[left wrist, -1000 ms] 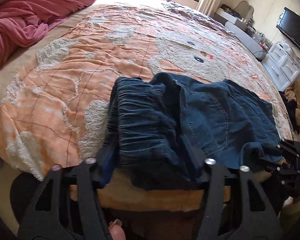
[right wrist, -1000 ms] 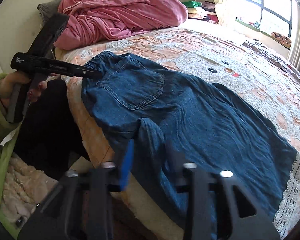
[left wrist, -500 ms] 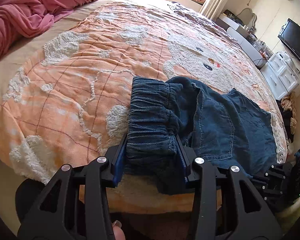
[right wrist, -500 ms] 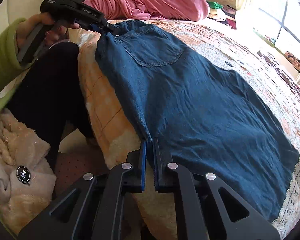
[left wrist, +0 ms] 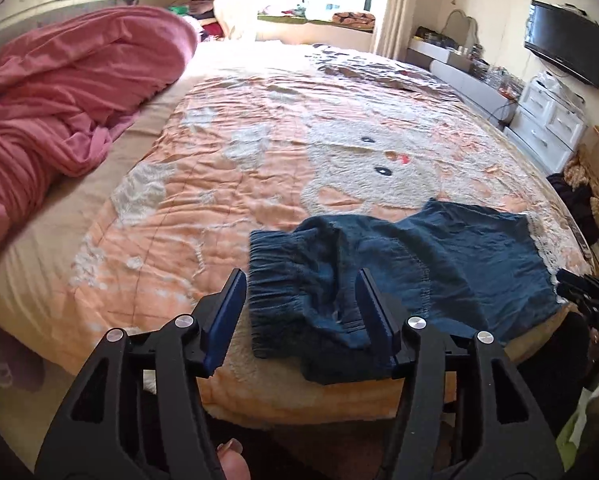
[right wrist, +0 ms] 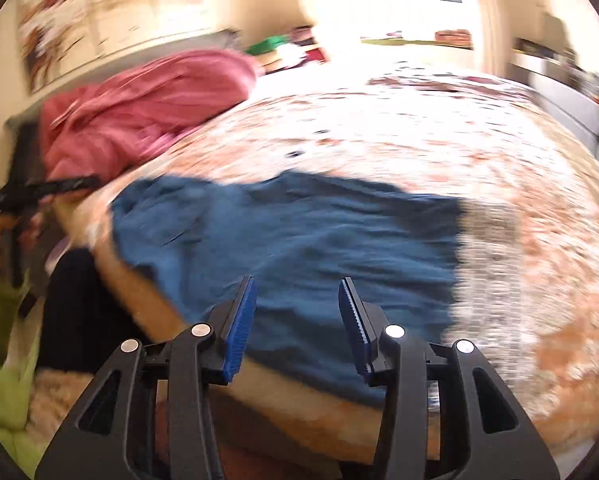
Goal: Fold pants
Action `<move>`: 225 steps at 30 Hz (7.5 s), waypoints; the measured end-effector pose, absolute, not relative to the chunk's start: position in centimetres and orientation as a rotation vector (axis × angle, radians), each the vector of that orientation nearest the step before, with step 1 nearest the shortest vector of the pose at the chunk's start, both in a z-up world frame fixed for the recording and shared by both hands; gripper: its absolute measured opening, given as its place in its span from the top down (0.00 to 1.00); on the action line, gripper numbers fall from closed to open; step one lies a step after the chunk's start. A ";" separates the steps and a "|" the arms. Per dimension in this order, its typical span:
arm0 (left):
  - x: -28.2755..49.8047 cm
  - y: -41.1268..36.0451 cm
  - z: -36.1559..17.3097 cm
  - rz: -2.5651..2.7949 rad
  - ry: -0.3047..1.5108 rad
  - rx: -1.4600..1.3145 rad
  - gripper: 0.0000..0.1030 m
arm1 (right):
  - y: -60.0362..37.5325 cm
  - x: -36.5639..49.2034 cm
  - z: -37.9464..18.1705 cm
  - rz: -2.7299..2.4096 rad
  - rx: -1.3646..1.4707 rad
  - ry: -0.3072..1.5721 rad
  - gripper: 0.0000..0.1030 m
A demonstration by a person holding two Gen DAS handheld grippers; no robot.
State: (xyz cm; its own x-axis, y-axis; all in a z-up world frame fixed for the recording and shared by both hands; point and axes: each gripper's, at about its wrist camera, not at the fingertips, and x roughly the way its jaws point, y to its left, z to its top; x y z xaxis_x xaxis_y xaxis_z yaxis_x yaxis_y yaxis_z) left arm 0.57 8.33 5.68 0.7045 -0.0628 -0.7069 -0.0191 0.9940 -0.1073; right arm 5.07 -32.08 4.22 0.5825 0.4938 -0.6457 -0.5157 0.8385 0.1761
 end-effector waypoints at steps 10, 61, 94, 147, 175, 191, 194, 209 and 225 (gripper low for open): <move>5.5 -5.1 -0.5 -0.347 0.940 0.001 0.49 | -31.8 8.6 1.2 0.444 -0.055 0.846 0.48; 24.0 -28.8 -1.5 -0.843 1.018 0.330 0.32 | -43.5 4.7 -1.3 0.146 0.479 0.883 0.43; 25.3 -25.4 0.9 -1.051 0.997 0.017 0.88 | -39.2 5.3 5.4 0.219 0.371 0.701 0.82; 21.3 -0.7 -3.9 -0.494 1.104 -0.364 0.85 | -13.5 3.7 0.9 0.779 -0.230 0.836 0.49; 8.2 -2.6 3.8 -0.462 0.828 -0.108 0.62 | -22.6 5.8 2.5 0.562 -0.018 0.837 0.69; 5.2 -3.9 -3.3 -0.448 0.978 -0.072 0.87 | -23.6 6.4 -0.9 0.513 -0.101 0.914 0.75; 5.3 -3.7 -3.4 -0.451 0.976 -0.096 0.86 | -23.6 6.5 -1.1 0.516 -0.095 0.913 0.73; 3.9 -3.2 -1.0 -0.403 0.930 -0.110 0.67 | -24.4 5.5 1.7 0.536 -0.003 0.872 0.64; 2.4 -1.9 1.9 -0.331 0.878 -0.123 0.37 | -24.3 5.1 3.6 0.489 0.010 0.819 0.26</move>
State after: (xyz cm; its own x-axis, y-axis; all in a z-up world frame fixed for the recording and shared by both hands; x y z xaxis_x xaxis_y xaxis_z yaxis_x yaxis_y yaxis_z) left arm 2.42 -1.87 1.88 0.5915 -0.3340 -0.7339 0.2343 0.9421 -0.2400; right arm 5.09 -24.30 3.62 0.5785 0.4216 -0.6983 -0.4142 0.8893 0.1938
